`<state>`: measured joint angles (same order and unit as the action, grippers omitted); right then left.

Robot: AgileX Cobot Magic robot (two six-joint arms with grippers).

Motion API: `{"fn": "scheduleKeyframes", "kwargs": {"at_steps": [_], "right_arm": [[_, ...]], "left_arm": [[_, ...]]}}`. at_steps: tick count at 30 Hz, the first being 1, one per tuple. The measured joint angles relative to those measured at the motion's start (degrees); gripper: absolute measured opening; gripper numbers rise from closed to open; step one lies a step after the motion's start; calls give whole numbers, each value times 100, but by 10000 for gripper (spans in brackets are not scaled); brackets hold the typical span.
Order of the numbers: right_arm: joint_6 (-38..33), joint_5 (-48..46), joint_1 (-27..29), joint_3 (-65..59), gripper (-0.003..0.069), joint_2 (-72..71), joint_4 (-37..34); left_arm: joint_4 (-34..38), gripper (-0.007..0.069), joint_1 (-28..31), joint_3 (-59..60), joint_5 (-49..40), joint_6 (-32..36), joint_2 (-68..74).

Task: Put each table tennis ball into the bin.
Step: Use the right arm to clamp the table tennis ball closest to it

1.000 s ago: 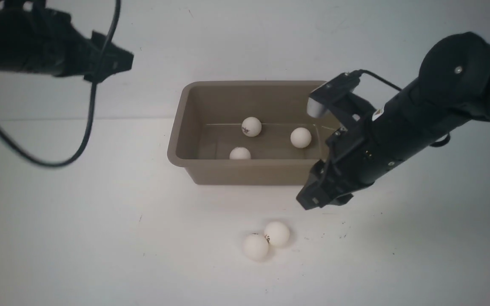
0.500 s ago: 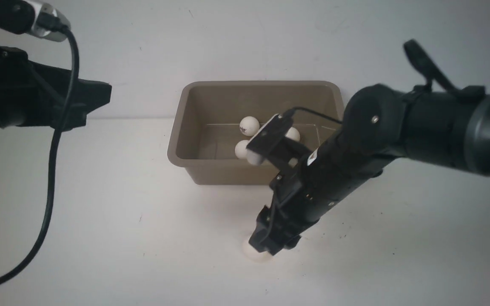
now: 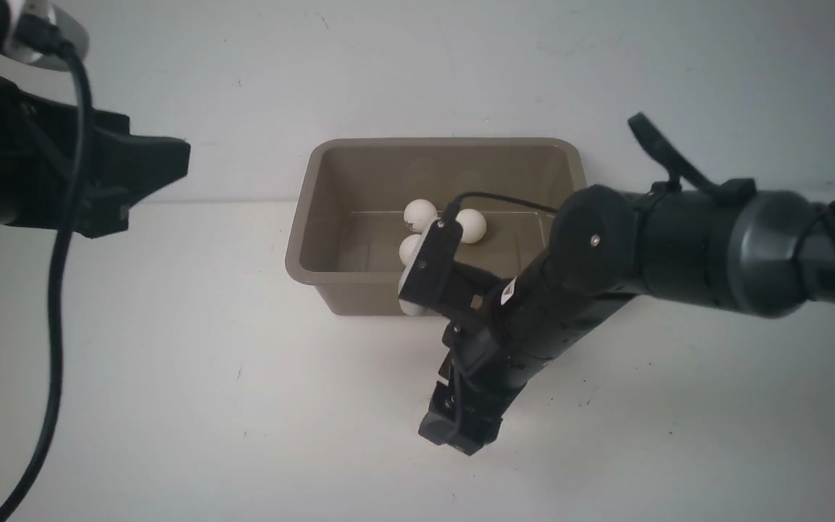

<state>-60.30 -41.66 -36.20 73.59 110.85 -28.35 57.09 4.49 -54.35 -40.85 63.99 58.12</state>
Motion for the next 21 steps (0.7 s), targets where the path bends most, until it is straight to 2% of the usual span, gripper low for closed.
{"fn": "scheduleKeyframes", "kwargs": {"at_steps": [5,21], "right_arm": [[-92,165,-23,36,493,18,23],[-194,314,-61,49,493,256,-57]], "left_arm": [[-92,405,0,0,-268,-77,0],[-92,405,0,0,-288,-120,0]]}}
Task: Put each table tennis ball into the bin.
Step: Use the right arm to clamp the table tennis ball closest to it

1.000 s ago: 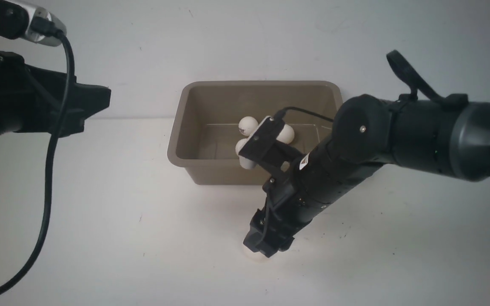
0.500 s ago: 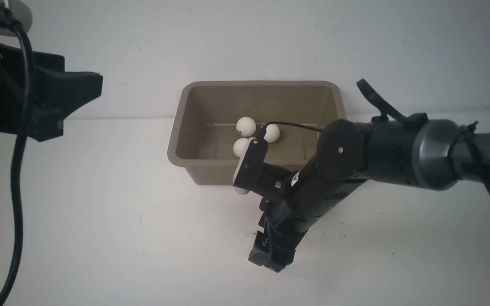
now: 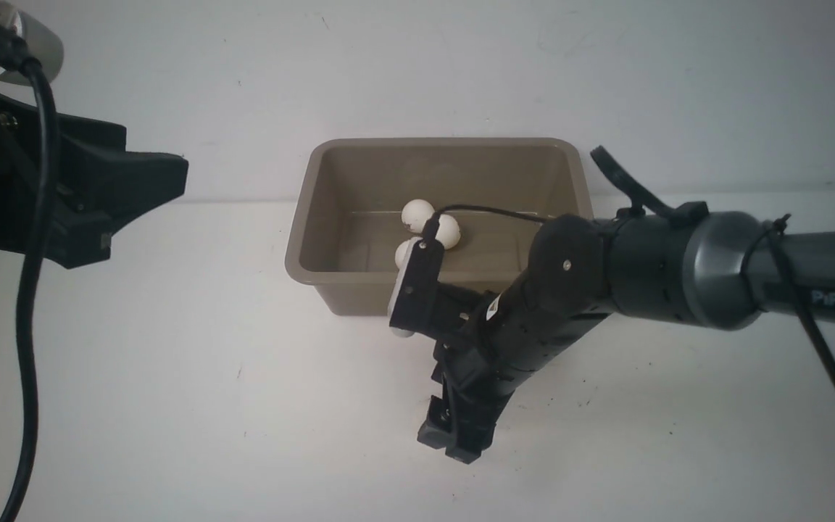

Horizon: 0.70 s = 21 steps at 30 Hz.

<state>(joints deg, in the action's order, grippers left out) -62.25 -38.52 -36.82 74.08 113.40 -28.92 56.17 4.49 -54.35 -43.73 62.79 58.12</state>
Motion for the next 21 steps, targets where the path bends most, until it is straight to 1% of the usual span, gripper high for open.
{"fn": "scheduleKeyframes", "kwargs": {"at_steps": [3,6,8,11,18,21], "right_arm": [[-37,20,-7,6,492,95,-19],[-37,54,-50,6,476,166,-19],[-42,132,-89,6,446,194,-19],[-42,318,-174,6,355,219,-19],[-42,421,-223,31,356,250,-24],[-42,269,-223,133,356,225,-54]], "left_arm": [[0,405,0,0,0,0,0],[0,405,0,0,0,0,0],[0,405,0,0,0,0,0],[0,405,0,0,0,-4,0],[0,405,0,0,0,-18,0],[0,405,0,0,0,-18,0]]}}
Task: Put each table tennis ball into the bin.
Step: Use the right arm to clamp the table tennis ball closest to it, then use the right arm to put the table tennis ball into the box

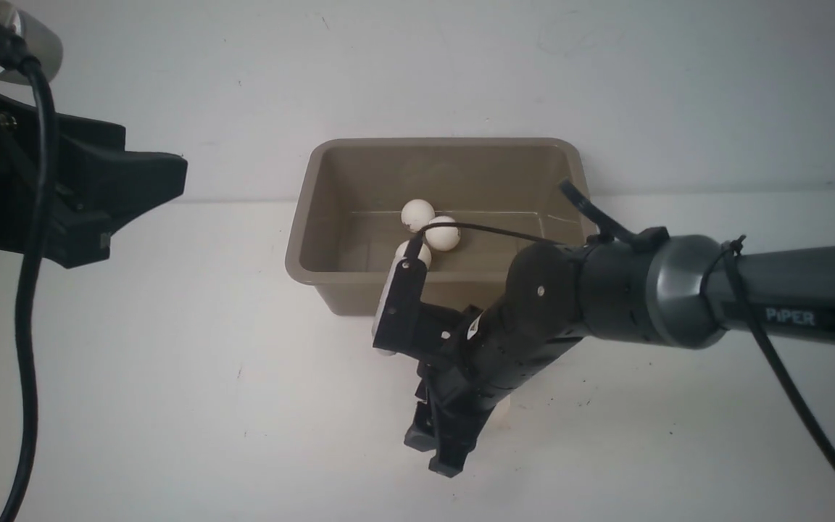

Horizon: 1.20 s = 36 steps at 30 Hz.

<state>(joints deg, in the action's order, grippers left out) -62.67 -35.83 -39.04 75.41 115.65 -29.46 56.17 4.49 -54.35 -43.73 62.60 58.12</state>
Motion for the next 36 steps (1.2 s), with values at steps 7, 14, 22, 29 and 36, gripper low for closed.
{"fn": "scheduleKeyframes", "kwargs": {"at_steps": [7,14,22,29,36], "right_arm": [[180,-61,101,1447,356,-553,-92],[645,181,608,2350,356,-353,-41],[762,-50,1180,2832,356,364,217],[1029,-355,1495,2886,390,905,288],[1250,-384,1558,2899,570,917,379]], "left_arm": [[-17,395,0,0,0,0,0],[-34,366,0,0,0,0,0],[-52,353,0,0,0,-5,0],[-181,353,0,0,-101,-5,-15],[-616,353,0,76,-88,-103,-447]]}}
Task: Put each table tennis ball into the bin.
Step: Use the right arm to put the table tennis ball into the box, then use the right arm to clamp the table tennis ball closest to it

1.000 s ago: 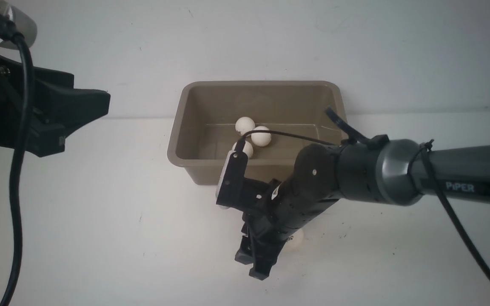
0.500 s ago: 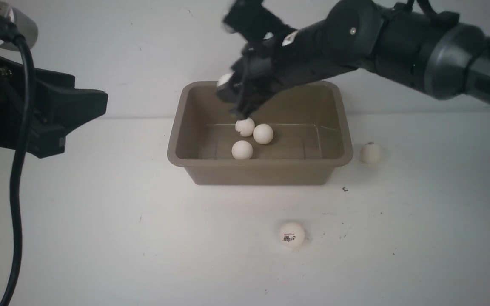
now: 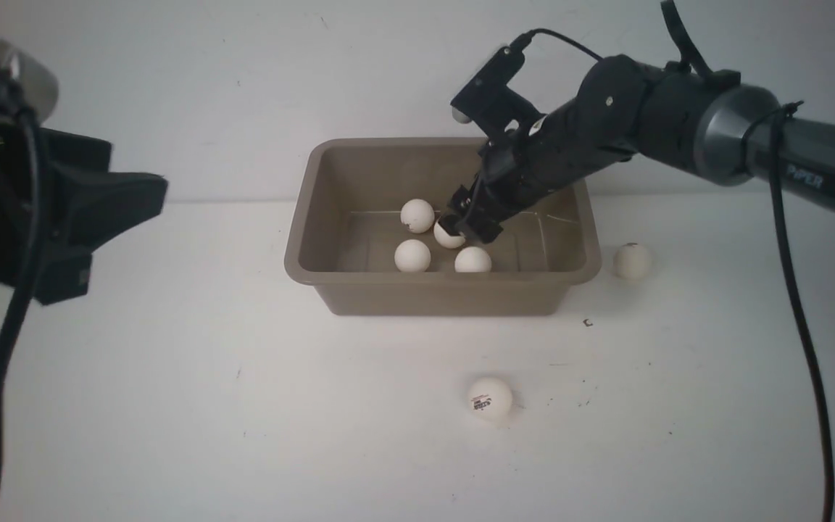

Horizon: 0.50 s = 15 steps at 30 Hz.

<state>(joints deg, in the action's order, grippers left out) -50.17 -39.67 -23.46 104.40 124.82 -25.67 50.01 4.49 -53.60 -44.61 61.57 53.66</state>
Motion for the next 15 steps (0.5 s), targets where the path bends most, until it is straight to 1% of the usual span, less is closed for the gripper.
{"fn": "scheduleKeyframes", "kwargs": {"at_steps": [3,6,7,8,11,12,15], "right_arm": [[214,-102,0,0,589,-154,110],[508,-547,0,4,566,-438,377],[508,-547,0,4,562,-494,424],[676,-921,0,11,538,-682,575],[805,-1752,0,30,467,-1100,724],[821,-2063,0,30,447,-1194,703],[851,-2547,0,30,429,-1285,543]], "left_arm": [[-164,347,0,193,312,-223,-472],[-223,320,0,578,1051,-525,-1080],[-223,320,0,578,1111,-549,-1080],[-223,301,0,855,1521,-689,-1431],[-223,252,0,1467,2148,-807,-1801],[-217,231,0,1707,2252,-849,-1832],[-121,211,0,1980,2285,-928,-1839]]}}
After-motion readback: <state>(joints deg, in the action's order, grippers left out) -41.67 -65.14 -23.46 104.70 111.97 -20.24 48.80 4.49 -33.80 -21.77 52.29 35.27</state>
